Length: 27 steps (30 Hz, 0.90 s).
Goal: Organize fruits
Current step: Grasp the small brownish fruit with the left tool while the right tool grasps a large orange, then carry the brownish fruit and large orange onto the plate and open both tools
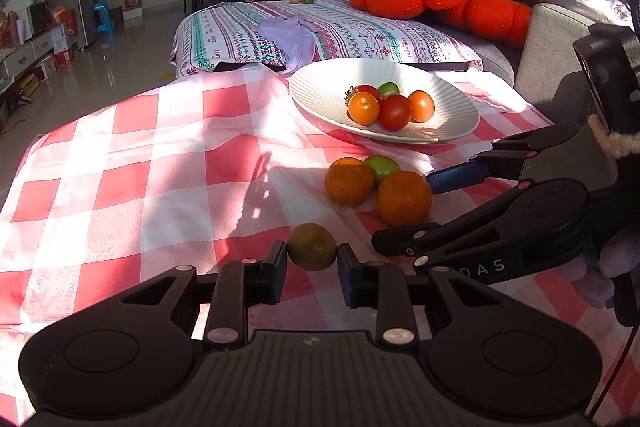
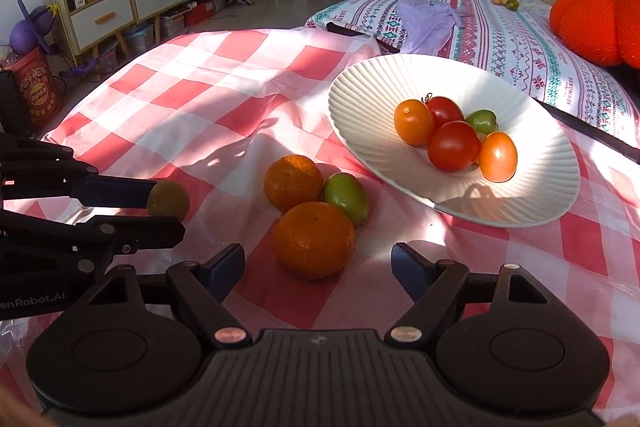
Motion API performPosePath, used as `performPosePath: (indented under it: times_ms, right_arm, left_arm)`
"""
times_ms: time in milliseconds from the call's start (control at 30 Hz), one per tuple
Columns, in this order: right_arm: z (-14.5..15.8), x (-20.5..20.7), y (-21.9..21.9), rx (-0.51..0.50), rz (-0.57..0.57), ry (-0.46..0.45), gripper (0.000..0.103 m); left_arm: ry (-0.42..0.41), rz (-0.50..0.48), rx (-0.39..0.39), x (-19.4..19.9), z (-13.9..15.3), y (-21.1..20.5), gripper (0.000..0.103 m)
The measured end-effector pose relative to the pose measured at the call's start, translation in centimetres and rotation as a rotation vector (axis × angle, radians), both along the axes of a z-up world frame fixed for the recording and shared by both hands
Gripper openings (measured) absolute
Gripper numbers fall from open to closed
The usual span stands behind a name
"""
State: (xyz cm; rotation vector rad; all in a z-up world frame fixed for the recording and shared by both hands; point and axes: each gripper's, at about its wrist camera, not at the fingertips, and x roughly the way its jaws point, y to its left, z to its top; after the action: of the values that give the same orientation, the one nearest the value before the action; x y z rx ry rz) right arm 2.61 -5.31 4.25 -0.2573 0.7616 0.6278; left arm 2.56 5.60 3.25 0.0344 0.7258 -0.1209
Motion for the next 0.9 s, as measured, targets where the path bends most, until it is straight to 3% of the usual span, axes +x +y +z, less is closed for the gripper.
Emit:
performPosePath:
  times_ms: [67, 400, 500, 900]
  right_arm:
    - [0.0, -0.1, 0.3, -0.002, 0.0, -0.006, 0.066]
    - [0.1, -0.1, 0.3, 0.011, -0.001, -0.011, 0.051]
    - [0.2, -0.1, 0.2, -0.001, 0.0, -0.024, 0.039]
    - [1.5, -0.2, -1.5, 0.038, -0.015, 0.009, 0.038]
  left_arm:
    - [0.0, 0.001, -0.002, -0.1, 0.0, 0.1, 0.034]
    - [0.002, -0.001, -0.002, 0.0, 0.0, 0.0, 0.034]
    - [0.002, 0.0, -0.005, 0.0, 0.0, 0.1, 0.034]
    - [-0.004, 0.001, -0.053, 0.1, 0.6, 0.1, 0.034]
